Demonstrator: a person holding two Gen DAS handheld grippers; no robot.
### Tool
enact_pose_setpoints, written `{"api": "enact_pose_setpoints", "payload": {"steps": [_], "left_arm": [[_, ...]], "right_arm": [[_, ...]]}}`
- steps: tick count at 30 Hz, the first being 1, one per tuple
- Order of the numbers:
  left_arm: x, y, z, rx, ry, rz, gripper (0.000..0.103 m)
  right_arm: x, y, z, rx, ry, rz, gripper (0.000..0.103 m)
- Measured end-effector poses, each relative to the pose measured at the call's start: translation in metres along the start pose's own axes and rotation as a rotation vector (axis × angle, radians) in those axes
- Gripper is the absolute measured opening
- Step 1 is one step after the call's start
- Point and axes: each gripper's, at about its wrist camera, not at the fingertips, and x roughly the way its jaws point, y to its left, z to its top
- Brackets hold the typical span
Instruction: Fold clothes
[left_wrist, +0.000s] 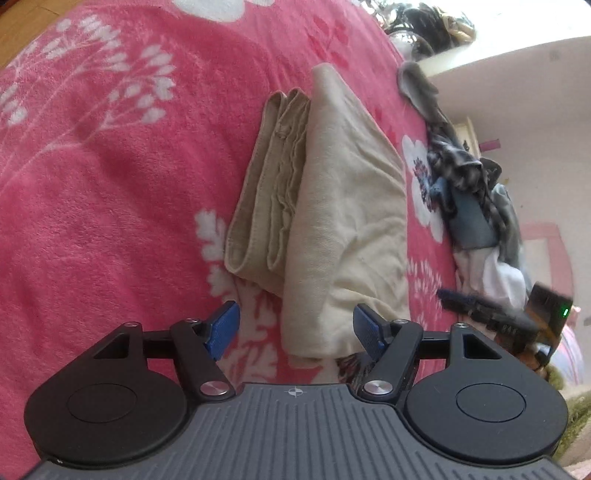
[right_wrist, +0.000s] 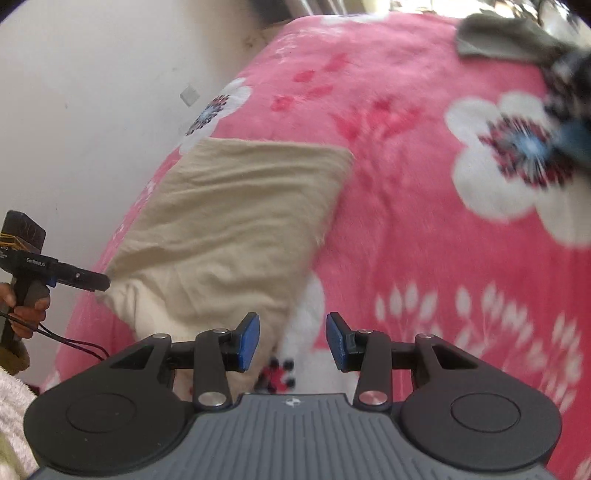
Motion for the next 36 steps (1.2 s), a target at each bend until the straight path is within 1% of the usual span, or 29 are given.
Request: {"api": "enact_pose_setpoints", "payload": {"steps": [2,3,4,5,6,7,8,11,14,16,18,20,23,25,27,29,30,31,32,34,36], "left_arm": [[0.006,-0.005,0.000,0.008,-0.009,0.016,0.065],[0.009,-0.007,0.000,0.013,-0.013,0.028,0.054],[0.013,-0.010,-0.001,0.025,-0.011,0.041,0.032],[0.014,-0.011,0.001,0.032,-0.010,0.045,0.024],[0.013,-0.012,0.001,0.037,-0.015,0.048,0.014],[0.012,-0.014,0.002,0.042,-0.020,0.050,0.010],[0.008,-0.016,0.004,0.045,-0.029,0.048,0.009],[-0.003,-0.027,0.009,0.122,-0.051,0.058,0.009],[0.007,-0.022,0.011,0.193,-0.023,0.112,0.010],[0.022,-0.016,0.009,0.231,-0.018,0.175,0.013],[0.026,-0.008,0.009,0.205,-0.022,0.169,0.015],[0.026,-0.004,0.009,0.195,-0.030,0.157,0.016],[0.023,-0.001,0.009,0.198,-0.030,0.161,0.019],[0.023,0.002,0.010,0.191,-0.028,0.157,0.022],[0.018,0.003,0.010,0.187,-0.033,0.172,0.025],[0.013,0.004,0.010,0.184,-0.039,0.187,0.030],[0.011,0.004,0.010,0.183,-0.041,0.195,0.037],[0.009,0.004,0.010,0.181,-0.044,0.203,0.038],[0.006,0.005,0.010,0.180,-0.046,0.210,0.038],[-0.006,-0.003,0.008,0.200,-0.071,0.240,0.038],[-0.017,-0.016,0.006,0.245,-0.102,0.271,0.036]], "right_arm": [[0.000,-0.005,-0.014,0.040,-0.002,0.037,0.043],[0.000,-0.008,-0.020,0.059,-0.002,0.055,0.043],[0.001,-0.008,-0.025,0.070,-0.002,0.070,0.043],[0.003,-0.008,-0.030,0.075,-0.007,0.075,0.043],[0.004,-0.009,-0.033,0.077,-0.013,0.077,0.043],[0.003,-0.011,-0.035,0.083,-0.020,0.079,0.043],[0.002,-0.013,-0.037,0.089,-0.028,0.081,0.043],[-0.004,-0.021,-0.042,0.108,-0.057,0.087,0.043],[-0.006,-0.026,-0.047,0.103,-0.072,0.077,0.043],[-0.003,-0.024,-0.050,0.054,-0.075,0.053,0.043],[-0.003,-0.004,-0.050,-0.060,-0.129,0.080,0.042],[-0.003,0.015,-0.049,-0.175,-0.184,0.107,0.035],[-0.003,0.045,-0.049,-0.347,-0.266,0.148,0.027],[-0.003,0.064,-0.048,-0.461,-0.320,0.175,0.025],[0.000,0.083,-0.049,-0.572,-0.363,0.201,0.024],[0.034,0.092,-0.054,-0.630,-0.279,0.212,0.023],[0.051,0.095,-0.057,-0.653,-0.232,0.213,0.022],[0.070,0.093,-0.060,-0.651,-0.170,0.191,0.021],[0.078,0.091,-0.065,-0.653,-0.157,0.186,0.021],[0.072,0.094,-0.070,-0.702,-0.194,0.201,0.020],[0.063,0.097,-0.067,-0.697,-0.225,0.215,0.020]]}}
